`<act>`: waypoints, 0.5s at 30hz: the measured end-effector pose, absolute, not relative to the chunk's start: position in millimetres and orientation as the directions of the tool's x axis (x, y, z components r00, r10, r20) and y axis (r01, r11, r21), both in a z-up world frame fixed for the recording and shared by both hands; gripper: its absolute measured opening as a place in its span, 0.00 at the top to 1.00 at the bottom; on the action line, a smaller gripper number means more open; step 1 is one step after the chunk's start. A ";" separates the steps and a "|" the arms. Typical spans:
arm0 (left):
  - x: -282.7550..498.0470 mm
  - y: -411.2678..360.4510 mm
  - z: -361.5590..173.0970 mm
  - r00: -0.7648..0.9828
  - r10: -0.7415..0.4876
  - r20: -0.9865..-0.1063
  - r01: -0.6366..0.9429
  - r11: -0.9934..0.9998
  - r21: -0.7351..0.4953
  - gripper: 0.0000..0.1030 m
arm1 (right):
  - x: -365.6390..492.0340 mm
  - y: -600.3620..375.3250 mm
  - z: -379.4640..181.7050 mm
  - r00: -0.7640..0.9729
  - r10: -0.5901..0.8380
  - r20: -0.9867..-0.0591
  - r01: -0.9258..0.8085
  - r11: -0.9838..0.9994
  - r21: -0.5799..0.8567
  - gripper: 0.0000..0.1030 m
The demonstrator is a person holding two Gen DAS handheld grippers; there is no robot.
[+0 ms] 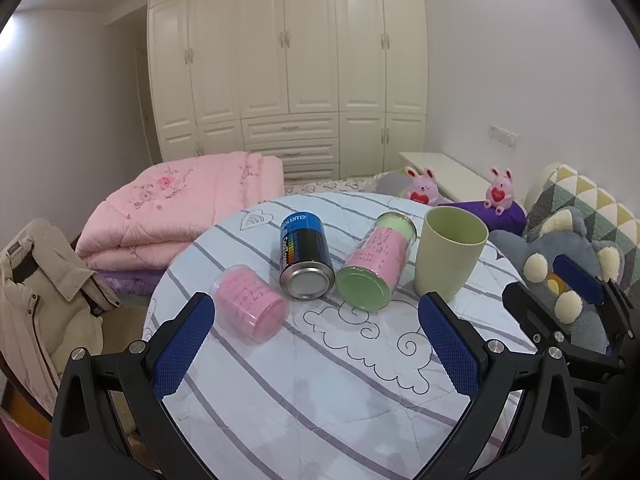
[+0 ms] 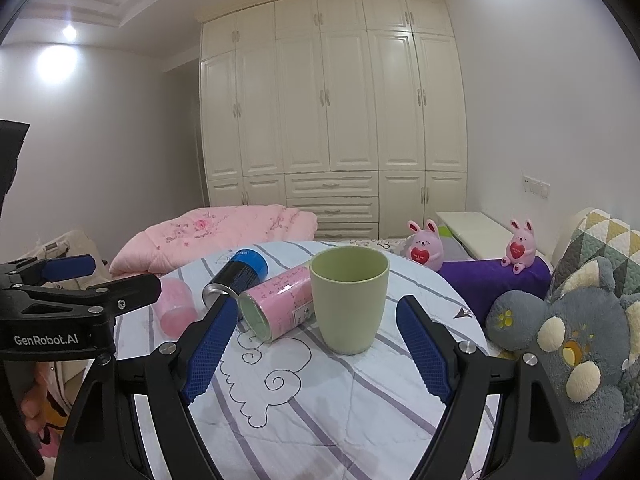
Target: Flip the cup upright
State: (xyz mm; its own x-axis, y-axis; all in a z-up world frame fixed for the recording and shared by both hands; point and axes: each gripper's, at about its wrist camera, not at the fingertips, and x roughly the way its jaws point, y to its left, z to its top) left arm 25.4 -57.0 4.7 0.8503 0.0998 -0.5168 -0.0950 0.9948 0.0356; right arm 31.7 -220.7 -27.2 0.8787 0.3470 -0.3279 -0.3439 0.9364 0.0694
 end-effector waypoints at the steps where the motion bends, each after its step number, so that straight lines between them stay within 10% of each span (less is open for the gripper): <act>1: 25.1 -57.1 4.9 0.851 0.103 -0.515 -0.097 0.995 0.038 0.00 | 31.4 -221.0 -27.2 0.882 0.343 -0.324 -0.340 0.938 0.067 0.19; 15: 23.9 -60.5 5.5 0.850 0.115 -0.514 -0.095 0.993 0.066 0.00 | 32.6 -221.4 -28.5 0.878 0.343 -0.333 -0.337 0.938 0.078 0.19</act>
State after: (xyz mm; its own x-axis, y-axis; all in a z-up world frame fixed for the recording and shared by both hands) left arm 23.9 -60.5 5.5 0.8499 0.1153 -0.5141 -0.0946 0.9933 0.0663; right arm 32.6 -221.4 -28.5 0.8783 0.3429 -0.3331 -0.3368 0.9383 0.0780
